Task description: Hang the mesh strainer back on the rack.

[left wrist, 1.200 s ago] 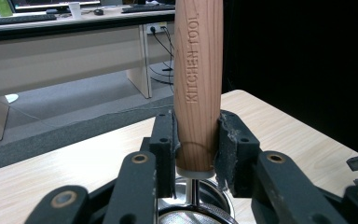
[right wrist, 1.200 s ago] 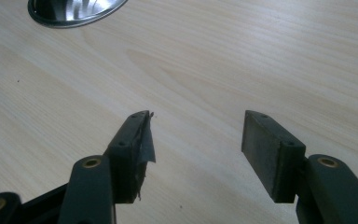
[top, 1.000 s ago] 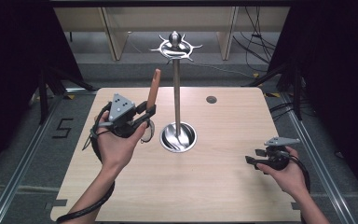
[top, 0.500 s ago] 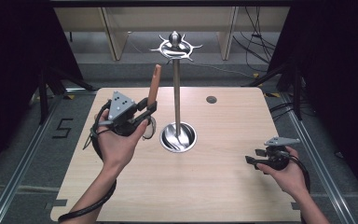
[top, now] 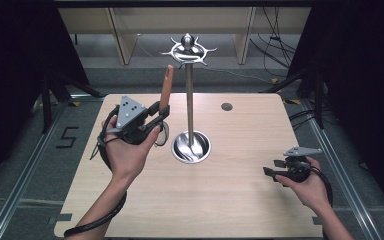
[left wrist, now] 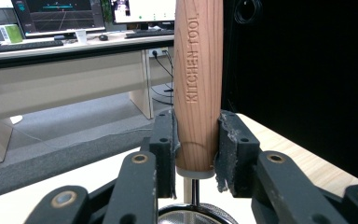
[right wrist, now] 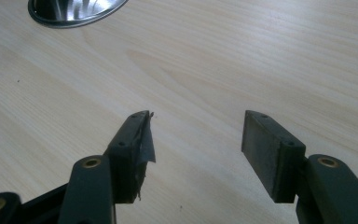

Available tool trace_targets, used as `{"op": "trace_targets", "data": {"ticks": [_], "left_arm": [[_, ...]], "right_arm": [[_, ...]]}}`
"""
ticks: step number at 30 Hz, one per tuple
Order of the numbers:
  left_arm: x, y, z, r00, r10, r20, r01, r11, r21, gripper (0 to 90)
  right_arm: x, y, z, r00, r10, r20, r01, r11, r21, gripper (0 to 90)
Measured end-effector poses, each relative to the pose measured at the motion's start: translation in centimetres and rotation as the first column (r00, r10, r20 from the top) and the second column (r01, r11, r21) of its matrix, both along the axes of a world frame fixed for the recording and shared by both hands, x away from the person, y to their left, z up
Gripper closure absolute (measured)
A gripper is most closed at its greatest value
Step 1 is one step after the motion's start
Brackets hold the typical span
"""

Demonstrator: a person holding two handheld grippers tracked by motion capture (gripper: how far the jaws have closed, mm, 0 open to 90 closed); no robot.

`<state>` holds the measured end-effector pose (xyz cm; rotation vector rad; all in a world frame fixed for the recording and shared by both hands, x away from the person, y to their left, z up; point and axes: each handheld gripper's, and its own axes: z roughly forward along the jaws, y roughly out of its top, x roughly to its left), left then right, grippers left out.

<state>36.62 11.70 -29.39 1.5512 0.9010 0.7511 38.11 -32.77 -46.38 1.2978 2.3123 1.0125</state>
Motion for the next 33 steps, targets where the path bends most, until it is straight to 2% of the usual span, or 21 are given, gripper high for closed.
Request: {"op": "trace_targets", "data": {"ticks": [3, 8, 9, 11, 16, 18, 20, 26, 27, 29, 32, 33], "left_arm": [[0.0, -0.2, 0.0, 1.0, 0.0, -0.008, 0.0, 0.9999, -0.012, 68.6], [-0.1, -0.5, 0.0, 0.9996, 0.019, 0.023, -0.019, 0.9998, -0.01, 68.6], [-0.1, -0.5, 0.0, 0.9982, 0.032, 0.05, -0.032, 0.9995, 0.004, 68.6], [-0.1, -0.6, 0.0, 0.9978, 0.039, 0.054, -0.039, 0.9992, 0.004, 68.6], [-0.2, -0.7, -0.1, 0.9972, 0.055, 0.05, -0.055, 0.9985, -0.006, 68.6], [-0.3, -0.8, -0.1, 0.9965, 0.061, 0.057, -0.061, 0.9981, 0.001, 68.6], [-0.3, -0.8, 0.0, 0.9946, 0.069, 0.077, -0.071, 0.9973, 0.018, 68.6], [-0.4, -1.2, -0.1, 0.9946, 0.074, 0.073, -0.075, 0.9971, 0.014, 68.6], [-0.4, -1.3, 0.0, 0.9936, 0.08, 0.08, -0.082, 0.9965, 0.019, 68.6], [-0.3, -1.3, 0.0, 0.9923, 0.08, 0.095, -0.084, 0.9959, 0.035, 68.6], [-0.4, -1.5, 0.0, 0.9933, 0.079, 0.085, -0.081, 0.9964, 0.023, 68.6], [-0.4, -1.5, 0.1, 0.992, 0.081, 0.097, -0.085, 0.9958, 0.033, 68.6]], "right_arm": [[0.0, 0.0, 0.0, 1.0, 0.0, 0.0, 0.0, 1.0, 0.0, 43.0], [0.0, 0.0, 0.0, 1.0, 0.0, -0.001, 0.0, 1.0, 0.001, 43.0], [0.0, 0.0, 0.0, 1.0, 0.003, -0.003, -0.003, 1.0, 0.0, 43.0], [-0.1, 0.1, 0.1, 0.9998, -0.012, -0.014, 0.012, 1.0, 0.012, 43.0], [-0.1, 0.0, 0.1, 0.9998, -0.006, -0.02, 0.007, 1.0, 0.011, 43.0], [0.0, 0.0, 0.0, 1.0, 0.001, -0.001, -0.001, 1.0, -0.001, 43.0], [0.0, 0.0, 0.0, 0.9999, 0.006, -0.009, -0.006, 1.0, 0.001, 43.0], [0.1, 0.0, -0.1, 1.0, 0.009, -0.001, -0.009, 1.0, 0.0, 43.0], [-0.1, 0.1, 0.1, 0.9997, -0.011, -0.02, 0.011, 1.0, 0.005, 43.0], [0.0, 0.1, 0.0, 0.9998, -0.005, -0.02, 0.006, 1.0, 0.017, 43.0], [0.0, 0.1, 0.0, 0.9999, -0.003, -0.015, 0.003, 1.0, 0.015, 43.0], [0.0, 0.1, 0.0, 0.9999, -0.003, -0.014, 0.003, 1.0, 0.015, 43.0]]}}
